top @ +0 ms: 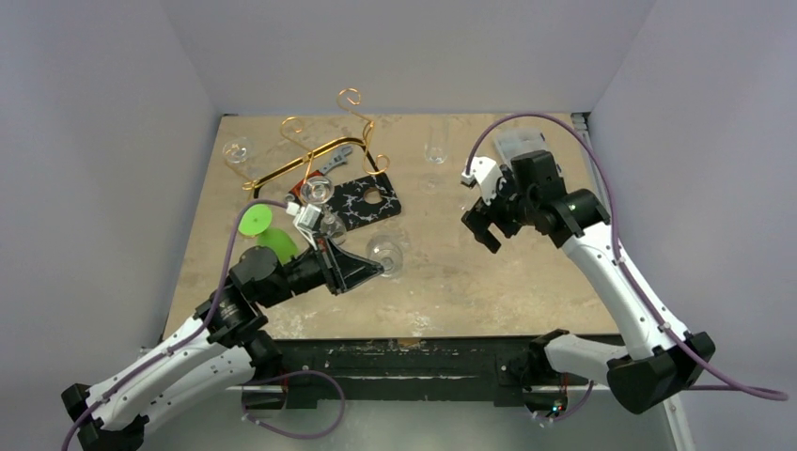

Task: Place the wine glass upside down on the wine glass rack
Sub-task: Turn the wine glass upside down at the wine rack.

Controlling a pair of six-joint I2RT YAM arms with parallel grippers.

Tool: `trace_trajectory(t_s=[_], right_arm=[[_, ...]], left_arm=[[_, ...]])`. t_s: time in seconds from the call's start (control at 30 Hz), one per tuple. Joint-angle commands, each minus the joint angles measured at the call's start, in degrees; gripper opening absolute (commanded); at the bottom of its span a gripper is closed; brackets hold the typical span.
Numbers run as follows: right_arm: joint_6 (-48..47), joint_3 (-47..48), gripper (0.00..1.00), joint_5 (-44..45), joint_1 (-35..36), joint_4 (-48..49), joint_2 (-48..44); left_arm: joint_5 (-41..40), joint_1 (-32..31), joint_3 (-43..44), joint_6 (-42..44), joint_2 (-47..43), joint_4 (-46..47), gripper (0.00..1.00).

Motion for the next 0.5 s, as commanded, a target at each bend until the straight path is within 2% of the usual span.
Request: trace_trajectory(t_s=[0.0, 0.3, 0.47], right_arm=[[3.6, 4.9, 0.95, -9.1, -1.8, -5.5, 0.8], [1.1, 4.1, 0.97, -26.8, -12.0, -4.7, -0.8], [4.1, -3.5, 0.97, -33.2, -14.9, 3.0, -3.7]], left_arm=[[2.1, 0.4, 7.5, 5.6, -1.7, 0.0, 0.0], [0.8, 0.4, 17.0, 13.2, -1.1, -10.5, 0.0], [-1.5, 0.4, 21.4, 16.6, -0.4, -14.3, 0.0]])
